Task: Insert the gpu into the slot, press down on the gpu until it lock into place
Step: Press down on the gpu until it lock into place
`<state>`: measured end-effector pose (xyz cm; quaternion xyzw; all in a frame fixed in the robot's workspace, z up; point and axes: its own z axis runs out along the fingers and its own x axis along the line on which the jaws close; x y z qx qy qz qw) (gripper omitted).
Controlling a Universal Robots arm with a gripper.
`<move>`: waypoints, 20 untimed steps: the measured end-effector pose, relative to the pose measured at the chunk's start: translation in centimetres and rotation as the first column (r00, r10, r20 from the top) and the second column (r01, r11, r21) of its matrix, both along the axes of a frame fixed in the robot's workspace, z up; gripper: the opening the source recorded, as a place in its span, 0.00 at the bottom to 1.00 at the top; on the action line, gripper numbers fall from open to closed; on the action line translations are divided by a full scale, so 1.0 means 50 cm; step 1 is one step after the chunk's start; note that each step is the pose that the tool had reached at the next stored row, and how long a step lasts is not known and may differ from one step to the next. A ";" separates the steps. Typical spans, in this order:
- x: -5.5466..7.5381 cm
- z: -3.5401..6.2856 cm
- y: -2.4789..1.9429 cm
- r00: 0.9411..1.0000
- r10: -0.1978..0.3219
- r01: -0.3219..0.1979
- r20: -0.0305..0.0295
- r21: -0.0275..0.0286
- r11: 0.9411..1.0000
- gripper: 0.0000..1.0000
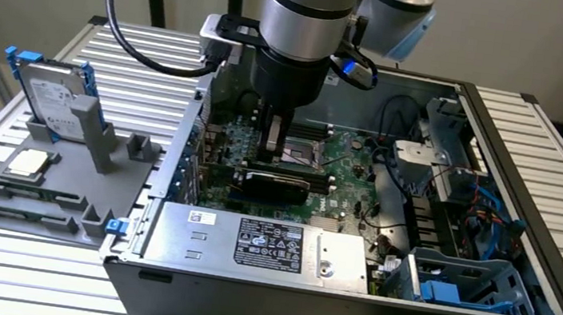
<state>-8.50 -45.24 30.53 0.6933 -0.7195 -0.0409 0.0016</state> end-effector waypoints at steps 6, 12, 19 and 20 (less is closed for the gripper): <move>0.000 -0.002 0.0005 1.000 0.000 0.000 0.002 -0.001 1.000 0.11; 0.000 -0.012 0.0005 1.000 0.000 0.000 0.012 -0.002 1.000 0.11; -0.010 -0.032 0.0045 1.000 0.000 0.000 0.013 -0.002 1.000 0.11; -0.010 -0.034 0.0053 1.000 0.000 0.000 0.013 -0.002 1.000 0.11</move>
